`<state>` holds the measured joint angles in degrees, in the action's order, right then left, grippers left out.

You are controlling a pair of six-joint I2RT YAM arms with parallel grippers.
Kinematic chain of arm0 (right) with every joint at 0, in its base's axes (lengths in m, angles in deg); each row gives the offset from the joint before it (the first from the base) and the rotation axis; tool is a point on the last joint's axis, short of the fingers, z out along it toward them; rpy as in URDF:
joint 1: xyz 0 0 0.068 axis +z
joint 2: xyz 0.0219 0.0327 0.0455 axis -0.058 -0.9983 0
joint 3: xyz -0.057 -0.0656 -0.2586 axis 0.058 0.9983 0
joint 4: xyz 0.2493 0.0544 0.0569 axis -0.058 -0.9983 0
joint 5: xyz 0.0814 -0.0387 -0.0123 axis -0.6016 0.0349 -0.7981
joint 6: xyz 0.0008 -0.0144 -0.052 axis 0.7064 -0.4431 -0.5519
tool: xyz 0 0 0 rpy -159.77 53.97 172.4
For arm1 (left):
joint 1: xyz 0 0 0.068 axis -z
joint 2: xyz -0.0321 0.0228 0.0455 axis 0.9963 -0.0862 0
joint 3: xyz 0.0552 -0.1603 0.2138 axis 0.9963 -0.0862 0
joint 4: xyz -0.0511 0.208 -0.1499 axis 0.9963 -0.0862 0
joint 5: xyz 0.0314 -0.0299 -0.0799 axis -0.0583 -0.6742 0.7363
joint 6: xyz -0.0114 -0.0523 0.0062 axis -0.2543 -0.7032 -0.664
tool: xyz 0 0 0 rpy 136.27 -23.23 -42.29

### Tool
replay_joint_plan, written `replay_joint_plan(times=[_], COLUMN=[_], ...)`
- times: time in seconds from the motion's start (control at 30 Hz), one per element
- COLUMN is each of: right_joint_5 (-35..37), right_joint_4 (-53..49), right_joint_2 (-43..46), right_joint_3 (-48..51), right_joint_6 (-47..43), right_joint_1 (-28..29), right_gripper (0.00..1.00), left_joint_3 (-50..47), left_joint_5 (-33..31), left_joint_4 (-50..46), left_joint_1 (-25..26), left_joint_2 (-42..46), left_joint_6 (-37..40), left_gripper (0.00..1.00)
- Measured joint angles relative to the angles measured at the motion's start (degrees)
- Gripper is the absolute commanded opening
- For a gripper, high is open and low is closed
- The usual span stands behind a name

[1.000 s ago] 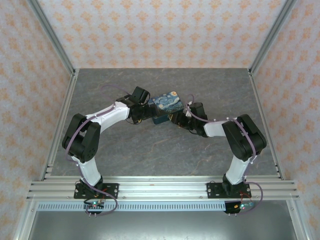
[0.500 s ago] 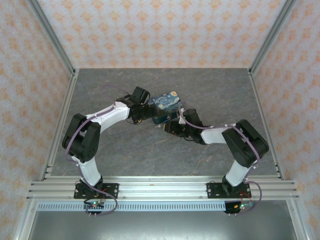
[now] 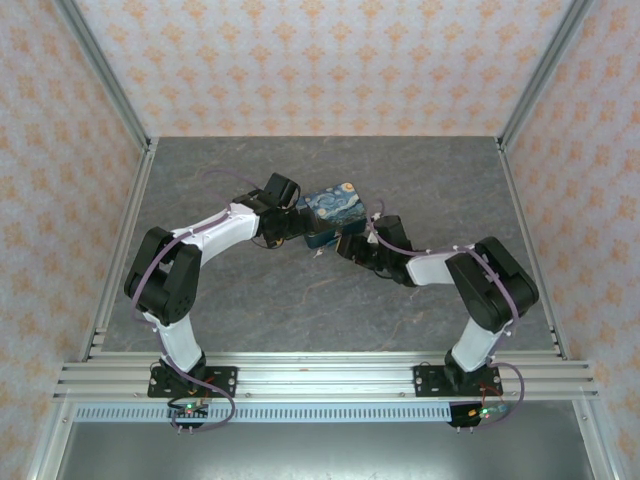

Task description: Unlock the padlock with the key

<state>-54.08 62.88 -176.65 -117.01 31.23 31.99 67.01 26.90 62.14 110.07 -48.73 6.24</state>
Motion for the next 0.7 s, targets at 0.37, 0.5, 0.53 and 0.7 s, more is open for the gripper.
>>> replay_joint_plan(times=[0.37,0.5,0.53,0.7], right_joint_5=[4.85,8.83,9.46,10.6], right_joint_4=[-1.51,-3.72,-3.98,-6.25], right_joint_2=[-1.53,-1.4,-1.25,-0.92], right_joint_3=[-2.99,-3.87,-3.89,-4.72], right_joint_6=[0.92,0.72,0.72,0.76], right_joint_1=[2.84,5.42,5.53,5.53], right_gripper=[0.57,0.6,0.6,0.6], left_joint_3=[0.04,0.07,0.17,2.56], left_joint_5=[0.0,0.0,0.0,-0.02], left_joint_4=[0.02,0.02,-0.04,-0.44], left_joint_1=[0.0,0.0,0.0,0.0], left_joint_2=[0.0,-0.02,-0.09,-1.88], left_joint_6=[0.37,0.39,0.42,1.09], left_gripper=[0.87,0.87,0.87,0.87])
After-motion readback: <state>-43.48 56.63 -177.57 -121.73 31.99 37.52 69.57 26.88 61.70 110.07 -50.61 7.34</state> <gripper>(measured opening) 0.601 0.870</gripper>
